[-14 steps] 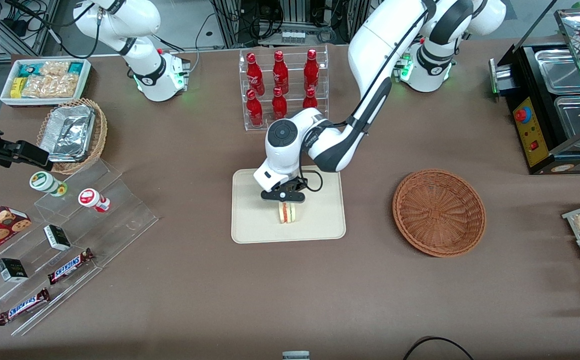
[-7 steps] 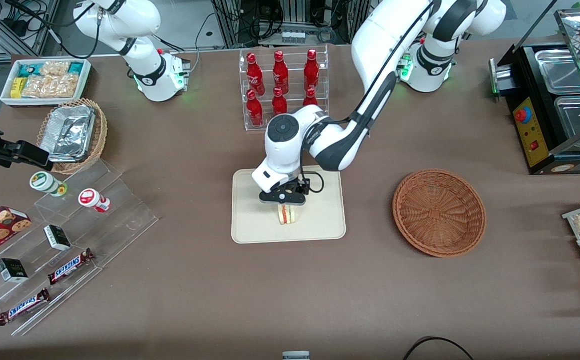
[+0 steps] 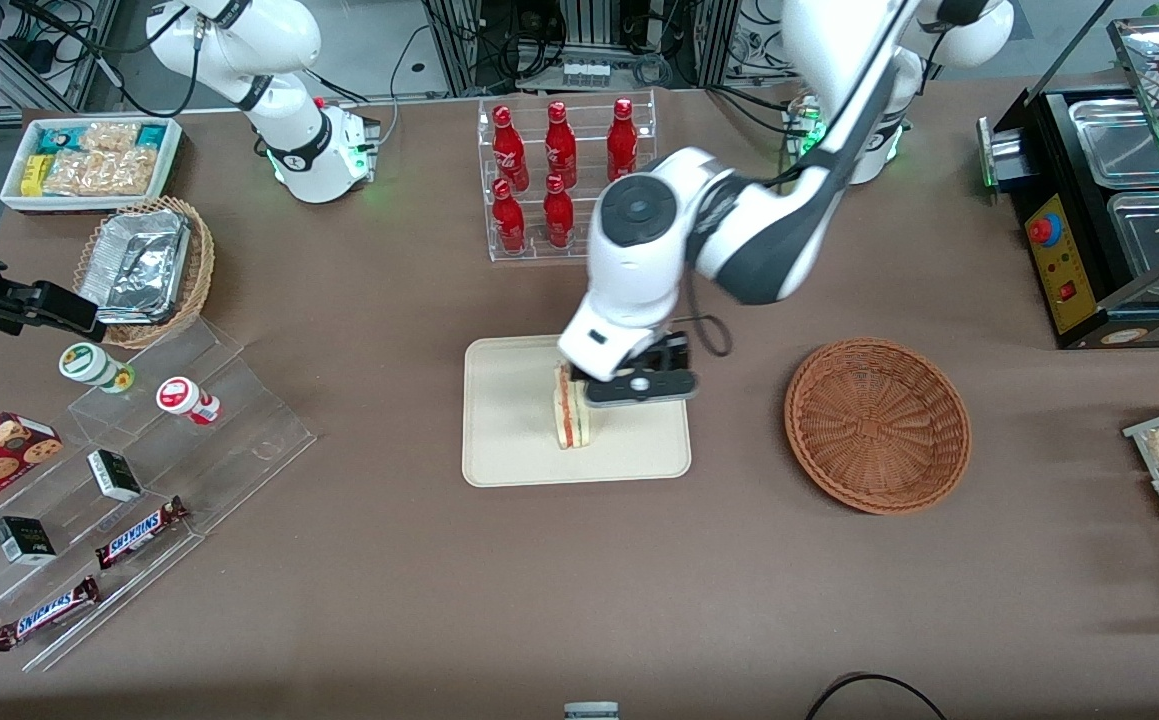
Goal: Place sandwich from basket to tray
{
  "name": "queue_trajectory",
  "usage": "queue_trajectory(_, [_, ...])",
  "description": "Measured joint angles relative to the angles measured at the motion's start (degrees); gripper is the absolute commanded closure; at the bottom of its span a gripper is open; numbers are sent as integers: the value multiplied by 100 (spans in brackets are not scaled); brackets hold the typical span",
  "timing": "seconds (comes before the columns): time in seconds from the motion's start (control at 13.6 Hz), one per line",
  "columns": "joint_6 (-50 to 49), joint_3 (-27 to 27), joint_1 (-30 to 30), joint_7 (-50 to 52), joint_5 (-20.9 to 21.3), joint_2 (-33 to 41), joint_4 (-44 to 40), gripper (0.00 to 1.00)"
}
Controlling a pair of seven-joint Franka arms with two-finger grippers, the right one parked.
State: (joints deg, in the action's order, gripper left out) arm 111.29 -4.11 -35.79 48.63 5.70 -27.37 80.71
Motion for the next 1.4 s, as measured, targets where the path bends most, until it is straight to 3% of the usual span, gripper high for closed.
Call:
queue_trajectory(0.37, [-909, 20, 823, -234, 3, 723, 58, 0])
queue_trajectory(0.81, [-2111, 38, 2247, -2298, -21, 1713, 185, 0])
queue_trajectory(1.11, [-2394, 40, 3160, -3602, -311, 2135, 327, 0])
queue_trajectory(1.4, [-2413, 40, 3563, -4274, -366, 2451, 634, 0])
